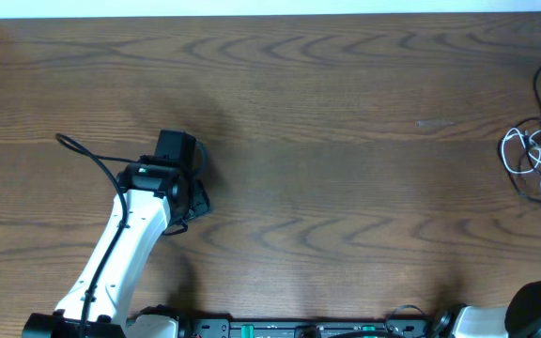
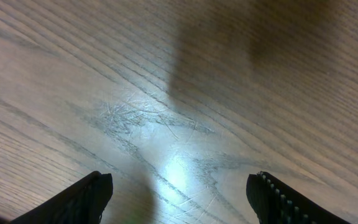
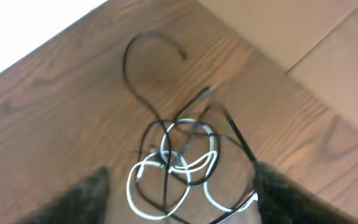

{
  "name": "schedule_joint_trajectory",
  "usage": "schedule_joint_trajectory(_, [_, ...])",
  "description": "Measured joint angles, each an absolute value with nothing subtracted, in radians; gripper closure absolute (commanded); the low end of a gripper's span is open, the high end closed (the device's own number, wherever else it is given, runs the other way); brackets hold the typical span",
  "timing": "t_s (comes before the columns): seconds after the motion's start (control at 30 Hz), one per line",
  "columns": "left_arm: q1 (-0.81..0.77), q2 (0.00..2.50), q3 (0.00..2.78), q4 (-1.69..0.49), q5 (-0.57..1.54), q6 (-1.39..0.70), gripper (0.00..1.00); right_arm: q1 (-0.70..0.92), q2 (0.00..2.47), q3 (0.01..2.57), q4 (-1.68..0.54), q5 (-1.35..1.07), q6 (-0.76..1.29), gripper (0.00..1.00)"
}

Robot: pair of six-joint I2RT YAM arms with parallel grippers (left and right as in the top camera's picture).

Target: Untangle cables

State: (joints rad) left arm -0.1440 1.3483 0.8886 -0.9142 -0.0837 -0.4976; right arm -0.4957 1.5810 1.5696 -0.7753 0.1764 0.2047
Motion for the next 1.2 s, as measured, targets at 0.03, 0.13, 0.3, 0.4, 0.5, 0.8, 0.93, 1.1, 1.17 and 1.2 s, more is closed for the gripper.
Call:
schedule_joint_trajectory(0.03, [-0.144, 1.348, 0.889, -0.915, -0.084, -0.498, 0.25, -0.496, 1.591, 1.57, -0.781, 0.143, 0.205, 0.14])
schedule_joint_trajectory(0.13, [-0.144, 1.348, 0.889, -0.916, -0.084, -0.498, 0.26, -0.495, 1.627, 1.567, -0.825, -0.021, 0.218, 0.11])
schedule_joint_trajectory(0.3, [-0.144, 1.348, 0.889, -0.916, -0.084, -0.498, 0.26, -0.485, 1.681, 1.558, -0.981, -0.303, 0.185, 0.07])
schedule_joint_trajectory(0.4, [-0.144, 1.348, 0.889, -0.905, -0.084, -0.498, 0.25, -0.446, 1.707, 1.555, -1.057, -0.391, 0.132, 0.05])
schedule_joint_trajectory(0.5, [-0.144, 1.348, 0.889, -0.852, -0.066, -0.497, 0.25, -0.387, 1.711, 1.554, -1.114, -0.422, 0.072, 0.05])
schedule_joint_trajectory(0.8, [-0.236, 1.348, 0.888, -0.511, 0.107, -0.351, 0.24, -0.096, 1.712, 1.554, -1.115, -0.324, -0.011, 0.01])
schedule_joint_trajectory(0.93, [-0.307, 1.348, 0.888, -0.564, 0.04, -0.281, 0.24, 0.038, 1.712, 1.554, -1.131, -0.176, -0.013, 0.01])
schedule_joint_trajectory(1.1, [-0.286, 1.348, 0.889, -0.772, -0.048, -0.266, 0.23, 0.118, 1.713, 1.524, -1.14, -0.07, -0.008, 0.01])
schedule_joint_trajectory(1.17, [-0.261, 1.348, 0.889, -0.85, -0.059, -0.284, 0.17, 0.126, 1.713, 1.486, -1.143, -0.054, 0.012, 0.01])
schedule_joint_trajectory(1.2, [-0.249, 1.348, 0.889, -0.883, -0.059, -0.288, 0.16, 0.126, 1.713, 1.475, -1.147, -0.051, 0.017, 0.01])
